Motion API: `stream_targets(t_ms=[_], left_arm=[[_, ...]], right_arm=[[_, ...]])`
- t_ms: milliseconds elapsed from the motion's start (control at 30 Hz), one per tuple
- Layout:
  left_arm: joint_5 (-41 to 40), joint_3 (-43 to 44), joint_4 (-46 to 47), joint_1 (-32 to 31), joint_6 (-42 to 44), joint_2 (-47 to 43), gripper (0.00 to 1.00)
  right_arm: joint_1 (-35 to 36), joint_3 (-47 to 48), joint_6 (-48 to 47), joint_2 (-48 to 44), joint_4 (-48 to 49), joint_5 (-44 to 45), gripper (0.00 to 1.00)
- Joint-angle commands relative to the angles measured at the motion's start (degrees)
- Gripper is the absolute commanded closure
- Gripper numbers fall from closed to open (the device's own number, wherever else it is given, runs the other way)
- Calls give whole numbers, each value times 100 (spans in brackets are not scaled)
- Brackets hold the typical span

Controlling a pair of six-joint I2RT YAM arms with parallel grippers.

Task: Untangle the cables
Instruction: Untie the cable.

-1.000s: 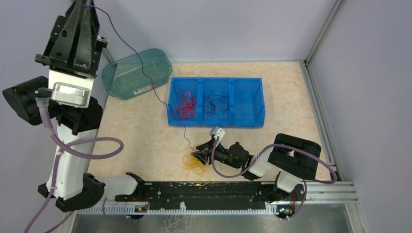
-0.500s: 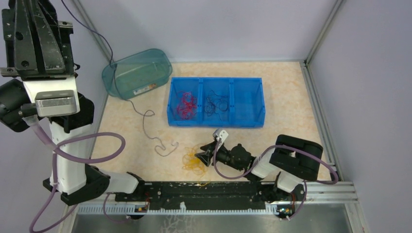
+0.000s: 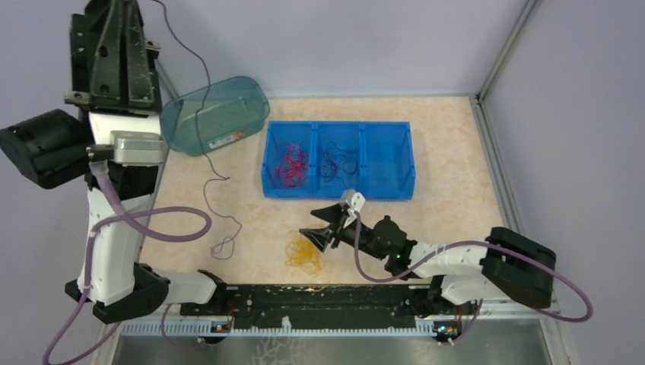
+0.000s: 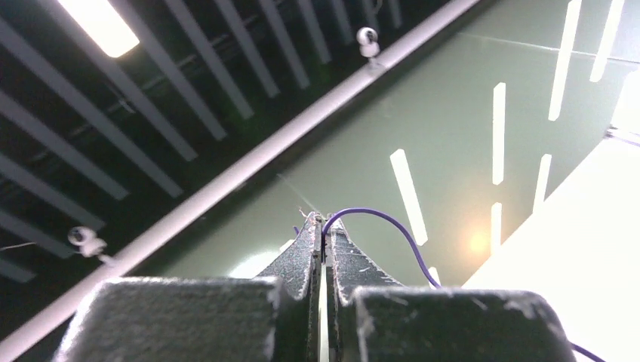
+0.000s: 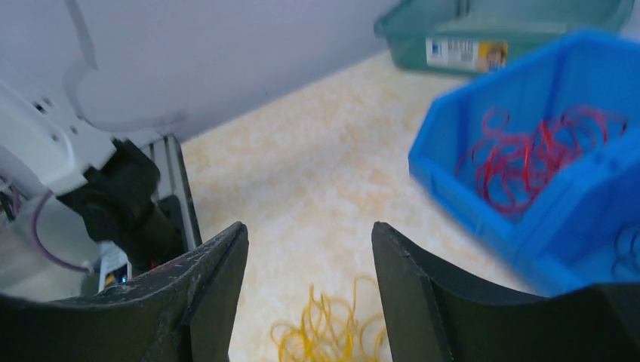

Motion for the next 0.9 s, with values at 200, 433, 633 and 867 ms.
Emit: stream_targets(t_ms=[200,433,633,867], left_arm=[[-23,-98,-1570,-24,-347,320,100],[-98,108,-1544,-56,-222,973,100],[-271,336,-1454,-294,39,1615,100],[-386,587,-1391,-527,412,2173,100]], right_arm=[[69,1178,-1028,-1759,-1437,426,38],[62,1174,-1275,-2206,-1877,1662,40],[26,1281,-1501,-2285,-2169,2747,41],[-35,1170,-1554,-2513,-2220,3285,42]])
